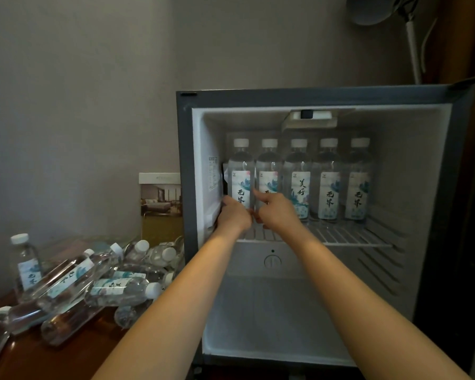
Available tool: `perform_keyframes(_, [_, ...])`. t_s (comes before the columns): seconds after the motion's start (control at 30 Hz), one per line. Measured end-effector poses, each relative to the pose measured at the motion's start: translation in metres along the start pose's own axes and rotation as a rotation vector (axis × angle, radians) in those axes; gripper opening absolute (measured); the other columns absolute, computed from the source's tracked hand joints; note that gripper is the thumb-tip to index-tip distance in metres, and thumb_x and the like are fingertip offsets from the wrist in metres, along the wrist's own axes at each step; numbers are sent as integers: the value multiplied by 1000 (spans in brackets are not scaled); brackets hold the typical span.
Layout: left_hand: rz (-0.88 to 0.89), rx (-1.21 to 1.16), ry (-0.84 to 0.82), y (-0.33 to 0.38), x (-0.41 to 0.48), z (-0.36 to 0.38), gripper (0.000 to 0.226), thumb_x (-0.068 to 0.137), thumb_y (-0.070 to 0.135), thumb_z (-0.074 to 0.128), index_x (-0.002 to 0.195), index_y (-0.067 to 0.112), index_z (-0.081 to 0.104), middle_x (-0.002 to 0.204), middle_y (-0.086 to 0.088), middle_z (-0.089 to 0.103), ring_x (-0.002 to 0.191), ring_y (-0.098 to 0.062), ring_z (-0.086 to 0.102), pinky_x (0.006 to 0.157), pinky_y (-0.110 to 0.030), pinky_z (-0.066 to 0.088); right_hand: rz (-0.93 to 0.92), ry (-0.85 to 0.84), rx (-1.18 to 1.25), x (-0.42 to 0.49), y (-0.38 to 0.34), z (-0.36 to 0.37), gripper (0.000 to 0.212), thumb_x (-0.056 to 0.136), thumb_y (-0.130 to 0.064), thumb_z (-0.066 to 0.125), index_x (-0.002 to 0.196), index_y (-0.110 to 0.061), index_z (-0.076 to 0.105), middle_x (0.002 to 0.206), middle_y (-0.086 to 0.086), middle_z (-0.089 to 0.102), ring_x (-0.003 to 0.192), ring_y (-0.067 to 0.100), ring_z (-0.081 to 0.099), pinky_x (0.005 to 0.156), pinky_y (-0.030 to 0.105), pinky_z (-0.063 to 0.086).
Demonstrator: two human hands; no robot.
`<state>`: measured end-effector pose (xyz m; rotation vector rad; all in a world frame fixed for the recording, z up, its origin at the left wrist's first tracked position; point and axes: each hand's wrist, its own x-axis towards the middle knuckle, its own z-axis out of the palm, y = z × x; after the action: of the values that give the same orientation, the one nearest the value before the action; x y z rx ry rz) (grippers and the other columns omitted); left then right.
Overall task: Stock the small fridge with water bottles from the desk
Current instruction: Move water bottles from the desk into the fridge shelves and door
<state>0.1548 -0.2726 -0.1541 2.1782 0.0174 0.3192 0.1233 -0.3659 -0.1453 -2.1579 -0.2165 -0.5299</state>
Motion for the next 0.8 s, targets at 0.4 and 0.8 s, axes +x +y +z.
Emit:
perform_keyframes(0.4, [70,252,36,5,-31,-7,64,92,3,47,141,-10,7,137,-23,45,123,-34,49,93,-34,42,101,86,134,-18,-8,-10,57,81,8,46,133,-15,51,106,20,69,88,33,69,83,46,55])
perform_keyframes(0.8, [370,-26,125,-66,-128,-68,14,91,19,55,99,22,66,92,1,71,84,-17,66,80,-34,55,277,-64,391,-90,-18,30,36,85,12,35,105,-2,61,71,5,62,46,16,57,52,25,43])
